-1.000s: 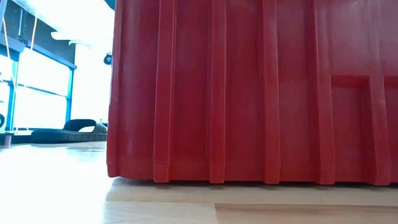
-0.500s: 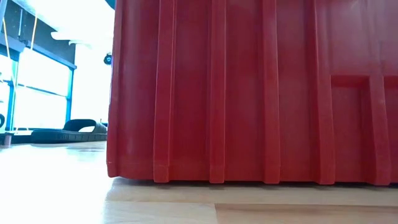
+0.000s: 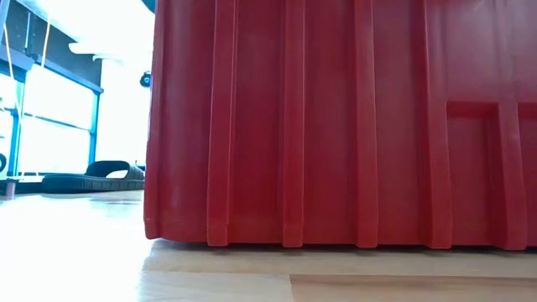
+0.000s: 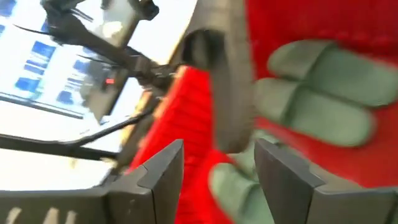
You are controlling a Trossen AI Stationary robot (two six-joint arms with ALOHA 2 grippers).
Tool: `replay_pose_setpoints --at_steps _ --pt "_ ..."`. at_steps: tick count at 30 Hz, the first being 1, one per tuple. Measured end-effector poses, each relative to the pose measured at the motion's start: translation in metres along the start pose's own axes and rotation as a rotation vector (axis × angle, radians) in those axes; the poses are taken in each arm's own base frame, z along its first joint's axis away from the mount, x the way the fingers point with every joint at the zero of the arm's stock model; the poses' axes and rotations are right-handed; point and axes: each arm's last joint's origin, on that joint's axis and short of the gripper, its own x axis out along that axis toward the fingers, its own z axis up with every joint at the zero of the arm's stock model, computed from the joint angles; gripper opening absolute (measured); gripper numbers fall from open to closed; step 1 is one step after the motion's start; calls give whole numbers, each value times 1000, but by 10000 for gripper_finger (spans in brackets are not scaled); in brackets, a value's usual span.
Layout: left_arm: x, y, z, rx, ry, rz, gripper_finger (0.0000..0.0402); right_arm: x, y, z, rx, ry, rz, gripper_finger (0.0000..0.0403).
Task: Pick and place slides into bin
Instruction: Put the black slide into the red container
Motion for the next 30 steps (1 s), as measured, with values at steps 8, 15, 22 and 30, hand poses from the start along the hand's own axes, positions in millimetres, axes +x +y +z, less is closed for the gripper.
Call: replay_pose_setpoints --at_steps 8,15,22,30 --pt "0 0 0 13 -2 -3 0 70 -40 -35 102 -60 275 162" --pt "0 0 0 11 0 0 0 88 -63 -39 59 -169 256 149" --pt "0 1 0 10 -3 23 0 107 -62 -37 35 -113 222 149" --pt "0 1 0 7 -3 24 0 122 -62 -39 27 -65 187 149"
